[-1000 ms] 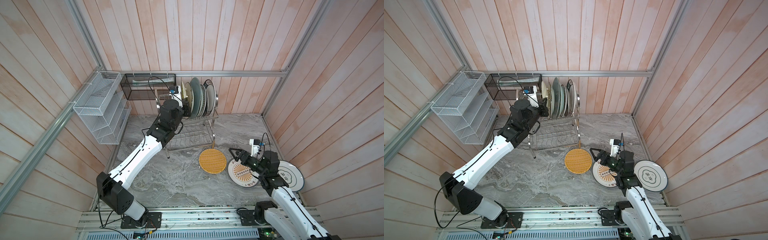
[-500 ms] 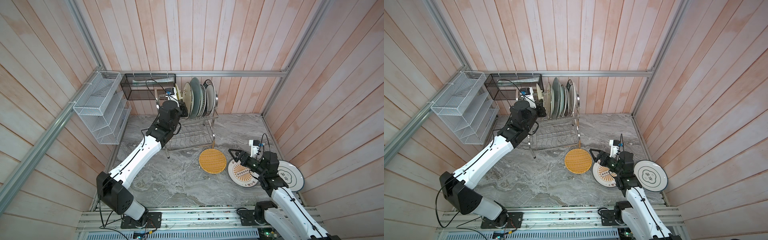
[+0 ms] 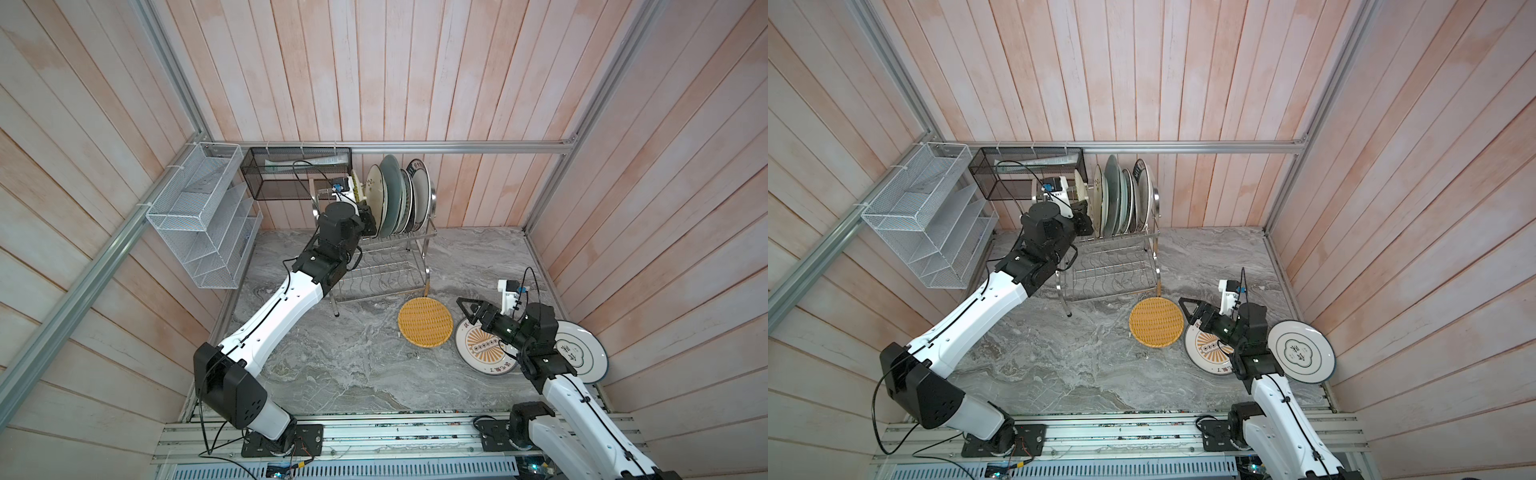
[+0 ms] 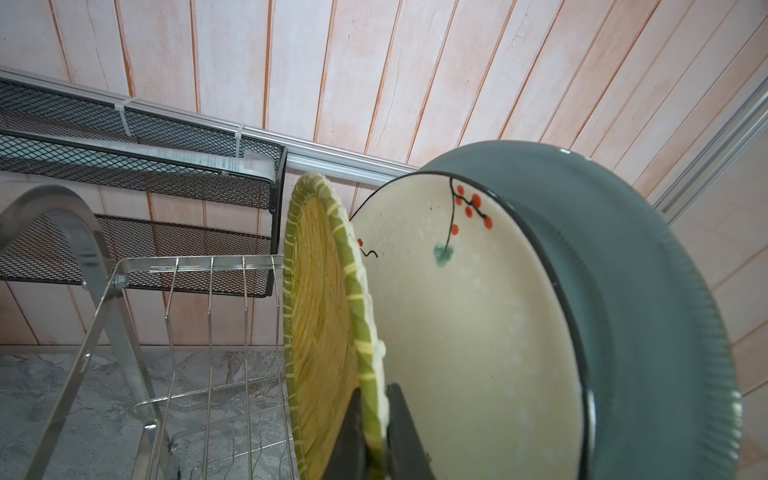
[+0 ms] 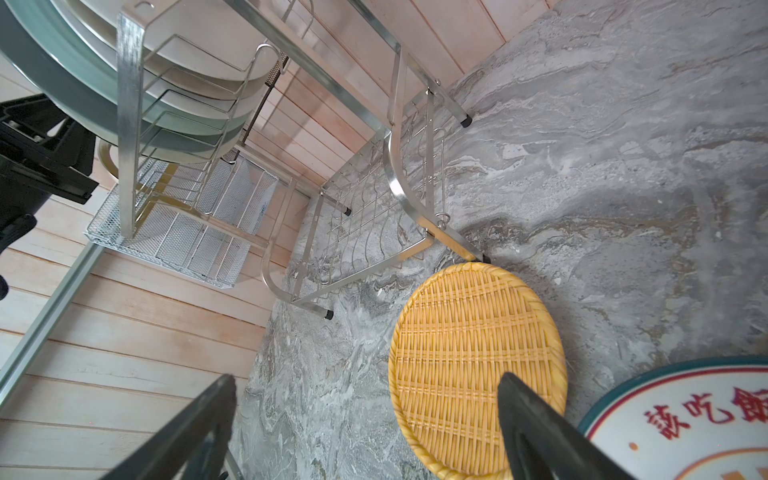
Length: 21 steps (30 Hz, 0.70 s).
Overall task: Load the plates into the dish rack
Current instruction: 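Lower the bamboo tray into the rack slot with the left gripper, then open the left gripper and pull it back from the rack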
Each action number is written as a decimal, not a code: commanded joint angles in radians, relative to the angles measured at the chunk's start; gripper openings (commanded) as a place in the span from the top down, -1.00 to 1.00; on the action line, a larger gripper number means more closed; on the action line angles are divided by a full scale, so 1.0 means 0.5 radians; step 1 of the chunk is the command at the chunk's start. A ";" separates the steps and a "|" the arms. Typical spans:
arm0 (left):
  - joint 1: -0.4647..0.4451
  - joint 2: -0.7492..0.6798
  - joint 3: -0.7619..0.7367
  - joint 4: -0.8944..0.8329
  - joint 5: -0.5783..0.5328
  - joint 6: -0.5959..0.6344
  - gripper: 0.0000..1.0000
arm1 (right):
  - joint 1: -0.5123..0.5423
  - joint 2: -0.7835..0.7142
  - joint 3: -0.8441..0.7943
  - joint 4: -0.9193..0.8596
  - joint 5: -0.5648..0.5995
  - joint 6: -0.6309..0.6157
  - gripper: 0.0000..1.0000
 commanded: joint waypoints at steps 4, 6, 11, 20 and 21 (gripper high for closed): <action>-0.023 0.063 0.070 -0.046 -0.013 0.063 0.64 | 0.009 -0.017 -0.008 0.004 -0.003 -0.018 -0.95; -0.031 0.066 0.083 -0.049 -0.021 0.079 0.58 | 0.010 -0.016 -0.009 0.003 -0.003 -0.018 -0.95; -0.047 0.074 0.102 -0.047 -0.025 0.090 0.50 | 0.009 -0.022 -0.009 -0.002 -0.003 -0.015 -0.95; -0.078 0.011 0.170 -0.081 -0.058 0.091 0.29 | 0.011 -0.056 0.027 -0.092 0.023 -0.060 -0.96; -0.078 -0.003 0.168 -0.080 -0.071 0.089 0.29 | 0.010 -0.058 0.033 -0.112 0.027 -0.069 -0.95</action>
